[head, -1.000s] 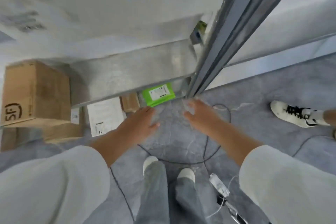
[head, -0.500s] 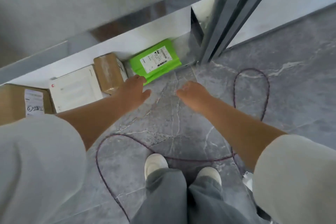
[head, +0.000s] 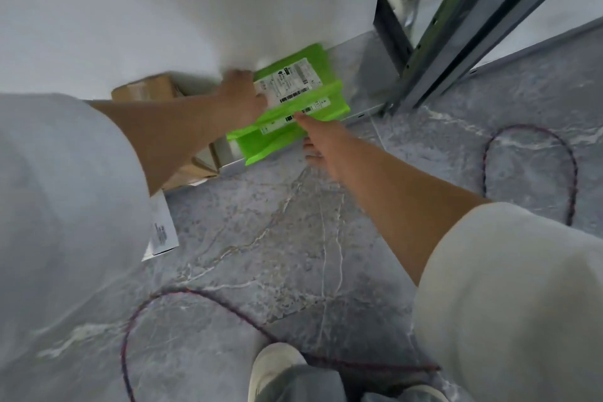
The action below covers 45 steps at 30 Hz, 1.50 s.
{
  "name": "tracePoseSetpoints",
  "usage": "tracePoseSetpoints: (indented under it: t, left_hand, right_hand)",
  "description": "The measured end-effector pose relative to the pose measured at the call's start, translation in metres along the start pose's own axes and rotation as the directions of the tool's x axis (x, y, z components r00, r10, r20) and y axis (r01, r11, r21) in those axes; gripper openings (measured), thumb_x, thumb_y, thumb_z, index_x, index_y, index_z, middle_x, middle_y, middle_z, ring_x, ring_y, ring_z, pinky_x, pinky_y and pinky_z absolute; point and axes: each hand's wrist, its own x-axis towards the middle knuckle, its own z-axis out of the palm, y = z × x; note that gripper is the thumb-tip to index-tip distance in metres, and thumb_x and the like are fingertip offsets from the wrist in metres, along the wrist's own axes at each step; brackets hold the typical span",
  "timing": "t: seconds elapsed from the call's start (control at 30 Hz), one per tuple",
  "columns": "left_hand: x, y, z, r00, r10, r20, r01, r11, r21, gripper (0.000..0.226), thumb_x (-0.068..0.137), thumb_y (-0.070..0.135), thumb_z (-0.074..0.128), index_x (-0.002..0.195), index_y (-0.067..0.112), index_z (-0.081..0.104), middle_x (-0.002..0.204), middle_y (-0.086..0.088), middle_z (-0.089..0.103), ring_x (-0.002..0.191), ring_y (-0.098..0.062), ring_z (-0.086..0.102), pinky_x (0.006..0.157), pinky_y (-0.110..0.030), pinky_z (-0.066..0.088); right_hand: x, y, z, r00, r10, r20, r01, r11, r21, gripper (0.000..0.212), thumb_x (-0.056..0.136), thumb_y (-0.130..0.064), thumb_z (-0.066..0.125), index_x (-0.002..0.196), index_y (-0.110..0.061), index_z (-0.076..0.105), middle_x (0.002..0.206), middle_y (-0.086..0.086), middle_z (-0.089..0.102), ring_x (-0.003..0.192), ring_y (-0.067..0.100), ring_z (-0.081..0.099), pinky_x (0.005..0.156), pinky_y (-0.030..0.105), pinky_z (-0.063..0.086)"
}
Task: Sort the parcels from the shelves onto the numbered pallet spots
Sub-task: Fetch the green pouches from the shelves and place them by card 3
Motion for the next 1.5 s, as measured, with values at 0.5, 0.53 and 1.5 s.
tracePoseSetpoints:
  t: [0.5, 0.53, 1.5]
  left_hand:
    - [-0.098, 0.023, 0.016, 0.946, -0.144, 0.292, 0.292, 0.770, -0.567, 0.039, 0.089, 0.037, 0.065, 0.114, 0.008, 0.069, 0.111, -0.010, 0.070, 0.101, -0.025, 0.066, 0.096, -0.036, 0.052]
    - [-0.116, 0.025, 0.015, 0.944, -0.168, 0.284, 0.319, 0.685, -0.655, 0.039, 0.085, 0.036, 0.069, 0.114, 0.010, 0.069, 0.111, -0.008, 0.070, 0.102, -0.023, 0.067, 0.098, -0.038, 0.051]
    - [-0.502, 0.243, -0.449, 0.992, -0.099, 0.073, 0.099, 0.291, -0.952, 0.032, 0.080, 0.020, 0.077, 0.109, 0.009, 0.072, 0.102, -0.008, 0.074, 0.096, -0.020, 0.071, 0.095, -0.034, 0.053]
  right_hand:
    - [-0.052, 0.045, -0.027, 0.991, 0.078, -0.106, -0.040, 0.946, 0.323, 0.044, 0.085, -0.022, 0.073, 0.124, -0.016, 0.055, 0.115, 0.004, 0.069, 0.101, 0.024, 0.067, 0.085, 0.045, 0.057]
    - [-0.070, 0.047, -0.035, 0.993, 0.069, -0.098, -0.034, 0.946, 0.323, 0.046, 0.085, -0.022, 0.073, 0.127, -0.018, 0.054, 0.118, 0.004, 0.068, 0.103, 0.025, 0.067, 0.087, 0.046, 0.056]
    - [-0.667, -0.190, -0.200, 0.861, -0.489, -0.141, 0.497, 0.868, 0.024, 0.032, 0.095, -0.017, 0.060, 0.127, -0.018, 0.061, 0.121, 0.000, 0.068, 0.107, 0.018, 0.065, 0.097, 0.037, 0.052]
